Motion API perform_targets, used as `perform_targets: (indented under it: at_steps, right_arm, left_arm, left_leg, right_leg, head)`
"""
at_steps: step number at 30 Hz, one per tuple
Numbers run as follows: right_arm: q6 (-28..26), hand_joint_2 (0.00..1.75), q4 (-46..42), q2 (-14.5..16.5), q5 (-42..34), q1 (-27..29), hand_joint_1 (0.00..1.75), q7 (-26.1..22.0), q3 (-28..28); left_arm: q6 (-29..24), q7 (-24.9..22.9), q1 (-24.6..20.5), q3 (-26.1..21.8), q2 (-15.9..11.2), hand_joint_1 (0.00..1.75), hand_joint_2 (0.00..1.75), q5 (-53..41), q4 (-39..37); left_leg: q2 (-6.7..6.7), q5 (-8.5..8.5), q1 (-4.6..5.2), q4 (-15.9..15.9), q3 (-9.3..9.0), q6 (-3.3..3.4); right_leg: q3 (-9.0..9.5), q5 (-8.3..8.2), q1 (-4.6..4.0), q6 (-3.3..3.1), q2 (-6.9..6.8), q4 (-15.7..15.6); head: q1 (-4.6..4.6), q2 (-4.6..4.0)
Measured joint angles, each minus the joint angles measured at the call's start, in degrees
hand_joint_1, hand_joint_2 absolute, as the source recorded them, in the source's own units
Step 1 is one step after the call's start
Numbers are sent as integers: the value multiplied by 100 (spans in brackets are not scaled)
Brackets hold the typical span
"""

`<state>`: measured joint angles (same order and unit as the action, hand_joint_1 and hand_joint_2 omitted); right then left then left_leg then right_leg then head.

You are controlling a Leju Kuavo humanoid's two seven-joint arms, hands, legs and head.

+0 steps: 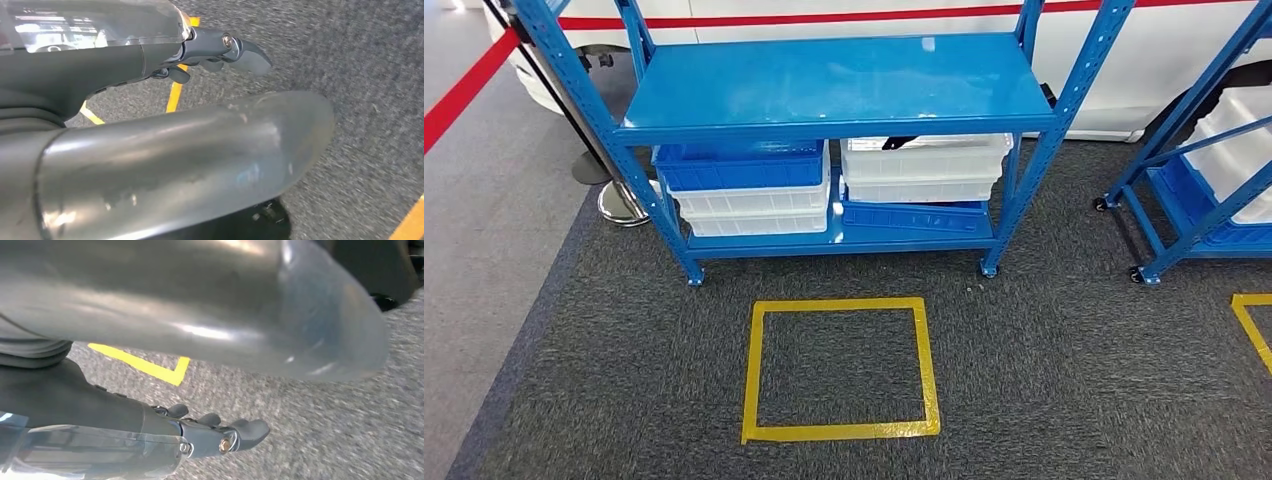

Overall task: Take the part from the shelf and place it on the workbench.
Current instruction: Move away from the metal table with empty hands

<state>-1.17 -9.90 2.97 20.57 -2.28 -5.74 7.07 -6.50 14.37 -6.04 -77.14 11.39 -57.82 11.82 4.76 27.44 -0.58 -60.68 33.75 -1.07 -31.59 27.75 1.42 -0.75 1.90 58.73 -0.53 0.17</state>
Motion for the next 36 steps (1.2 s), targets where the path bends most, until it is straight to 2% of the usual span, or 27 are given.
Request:
perform_targets:
  at_steps: [2,3,4,5,6,8,10,13,14,17,18,20,22,23,24,25,27,29,31,32,33,34,35,36]
  right_arm:
    - [-41,0,0,-2,-54,21,0,-24,27]
    - [-62,0,0,-2,-73,29,0,-20,44]
    - [-85,0,0,-2,-85,32,0,6,61]
    - [-113,0,0,-2,-88,30,0,40,78]
    - [-139,0,0,-2,-90,25,0,85,93]
    - [-167,0,0,-2,-90,13,0,152,115]
    - [-166,0,0,1,-90,6,0,185,125]
    - [-165,0,0,-1,-80,1,0,211,132]
    - [-165,0,0,1,-77,-3,0,215,135]
    - [-164,0,0,10,-75,0,0,225,146]
    - [-164,0,0,10,-75,1,0,229,151]
    - [-164,0,0,9,-75,-4,0,232,160]
    - [-162,0,0,9,-75,-2,0,231,166]
    - [-160,0,0,9,-75,8,0,230,168]
    - [-157,0,0,9,-74,23,0,229,169]
    - [-155,0,0,9,-70,37,0,229,169]
    - [-150,0,1,9,-58,55,0,229,169]
    - [-144,0,1,10,-45,53,0,232,169]
    - [-134,0,1,13,-31,56,0,235,169]
    - [-130,0,0,14,-23,62,0,237,169]
    - [-127,0,0,14,-17,74,0,237,170]
    - [-119,0,0,15,-12,82,0,233,170]
    - [-108,0,0,16,-9,89,0,227,171]
    - [-91,0,0,20,-6,92,0,219,172]
  left_arm:
    - [0,11,-12,5,7,0,0,-7,0]
    - [-1,15,-18,9,8,0,0,-14,0]
    - [0,20,-18,14,10,0,0,-24,0]
    - [3,27,-12,22,12,0,0,-33,0]
    - [11,43,-2,30,13,0,0,-39,0]
    - [56,98,11,48,13,0,0,-45,0]
    - [124,147,7,66,14,0,0,-45,0]
    - [211,126,11,84,30,0,0,-19,1]
    - [224,109,16,85,33,0,0,-7,1]
    - [231,81,24,85,35,0,0,10,2]
    - [238,79,21,86,39,0,0,9,2]
    - [274,78,15,91,46,0,0,2,1]
    - [309,74,24,98,48,0,0,-20,1]
    - [316,68,35,103,48,0,0,-32,1]
    - [316,58,47,108,50,0,0,-44,1]
    - [318,46,56,115,54,0,0,-56,1]
    - [323,22,70,128,63,0,0,-83,0]
    - [331,9,68,139,69,0,0,-102,1]
    - [354,-1,64,151,76,0,0,-112,1]
    - [369,-10,66,156,79,0,0,-114,1]
    - [383,-18,69,159,81,0,0,-116,1]
    - [390,-26,71,163,81,0,0,-121,1]
    - [393,-34,73,169,81,0,0,-132,1]
    - [393,-40,77,177,81,0,0,-146,2]
  left_leg:
    - [-332,358,-3,-633,285,-45]
    - [-394,527,-10,-1010,461,-65]
    - [-415,609,-14,-1277,582,-78]
    - [-425,586,-15,-1360,614,-83]
    - [-433,456,-15,-1221,536,-78]
    - [-459,86,-7,-470,143,-27]
    - [-495,-91,21,108,-144,46]
    - [-497,-103,49,218,-185,65]
    - [-493,-99,65,219,-180,90]
    - [-480,-104,73,283,-204,244]
    - [-470,-106,57,321,-233,283]
    - [-447,-82,42,365,-278,354]
    - [-433,-33,49,367,-278,381]
    - [-431,-11,52,364,-296,376]
    - [-424,15,51,360,-328,365]
    - [-415,50,46,354,-379,347]
    - [-401,135,35,340,-497,286]
    - [-398,217,41,324,-571,199]
    - [-396,241,49,265,-630,112]
    - [-400,232,46,187,-636,82]
    - [-409,198,40,23,-599,55]
    - [-419,162,34,-222,-468,34]
    - [-431,153,27,-546,-257,13]
    - [-439,213,23,-897,9,-5]
  right_leg:
    - [10,8,-23,-54,-128,-12]
    - [11,15,-35,-68,-191,-10]
    - [14,21,-42,-73,-242,-9]
    - [19,27,-47,-73,-282,-8]
    - [29,33,-50,-70,-311,-7]
    - [61,52,-57,-52,-349,-6]
    - [72,72,-77,-13,-371,6]
    - [64,76,-92,2,-374,7]
    - [73,65,-78,28,-376,-15]
    - [92,-25,-41,183,-374,34]
    - [63,0,-38,205,-347,125]
    - [-167,249,-25,232,-272,543]
    - [-571,558,-20,259,-230,1217]
    - [-724,617,-17,273,-225,1448]
    - [-795,575,-12,283,-224,1511]
    - [-756,419,-6,288,-224,1359]
    - [-457,0,5,285,-217,656]
    - [-230,-72,-20,215,-206,154]
    - [-159,41,-39,98,-198,75]
    - [-97,40,-33,51,-199,61]
    - [-19,69,-26,9,-208,43]
    - [71,119,-27,-30,-220,24]
    - [156,170,-29,-60,-230,-1]
    - [243,231,-35,-81,-235,-28]
  head:
    - [32,0]
    - [39,0]
    - [39,0]
    - [39,-1]
    - [40,-1]
    - [39,-1]
    - [34,1]
    - [28,1]
    - [29,1]
    - [27,1]
    - [21,1]
    - [6,1]
    - [-5,0]
    - [-5,0]
    - [-6,0]
    - [-7,0]
    - [-8,1]
    - [-7,1]
    - [-3,1]
    - [0,1]
    - [5,1]
    - [12,1]
    - [20,1]
    - [27,0]
